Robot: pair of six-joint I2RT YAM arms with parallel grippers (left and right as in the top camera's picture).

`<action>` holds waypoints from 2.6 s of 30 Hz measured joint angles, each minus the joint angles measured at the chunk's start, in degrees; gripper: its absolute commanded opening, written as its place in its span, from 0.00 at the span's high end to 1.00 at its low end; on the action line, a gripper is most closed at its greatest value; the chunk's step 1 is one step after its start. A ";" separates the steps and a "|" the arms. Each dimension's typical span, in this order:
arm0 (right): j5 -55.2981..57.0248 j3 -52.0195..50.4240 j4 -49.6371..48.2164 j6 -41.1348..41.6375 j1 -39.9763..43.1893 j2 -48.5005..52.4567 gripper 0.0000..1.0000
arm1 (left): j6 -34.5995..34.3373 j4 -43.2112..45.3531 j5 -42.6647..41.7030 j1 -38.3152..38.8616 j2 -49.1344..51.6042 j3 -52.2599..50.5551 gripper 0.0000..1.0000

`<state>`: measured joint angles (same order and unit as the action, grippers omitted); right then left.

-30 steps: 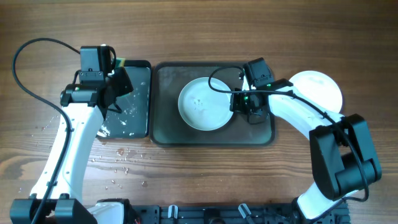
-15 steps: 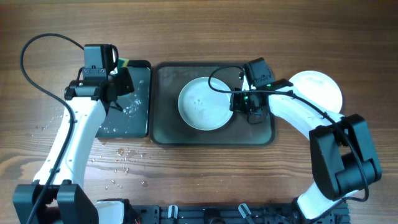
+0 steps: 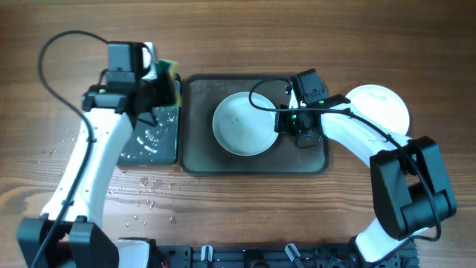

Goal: Clean dirty plates on tray and stack at the side
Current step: 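Bring the sponge with the left gripper back onto the held plate, then scrub the plate again with the sponge while the right gripper holds it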

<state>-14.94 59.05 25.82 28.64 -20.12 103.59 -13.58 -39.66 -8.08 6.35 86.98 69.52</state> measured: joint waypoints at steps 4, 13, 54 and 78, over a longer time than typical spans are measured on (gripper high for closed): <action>-0.22 0.00 -0.44 0.00 0.00 0.00 0.96 | -1.86 1.44 -1.79 5.18 3.52 0.00 0.96; -1.53 -0.04 -1.46 1.07 0.00 0.00 0.96 | -5.03 5.22 -2.69 15.89 12.83 0.00 0.96; -0.44 -0.42 -1.09 1.31 0.04 0.00 0.96 | -13.05 11.39 -20.31 23.04 25.22 1.70 0.96; -0.46 -0.42 -1.27 1.29 0.00 0.00 0.96 | -13.42 3.23 6.54 22.12 24.72 2.99 0.96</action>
<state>-15.40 58.63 24.56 29.93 -20.12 103.59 -27.00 -36.42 -1.54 28.47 111.70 72.51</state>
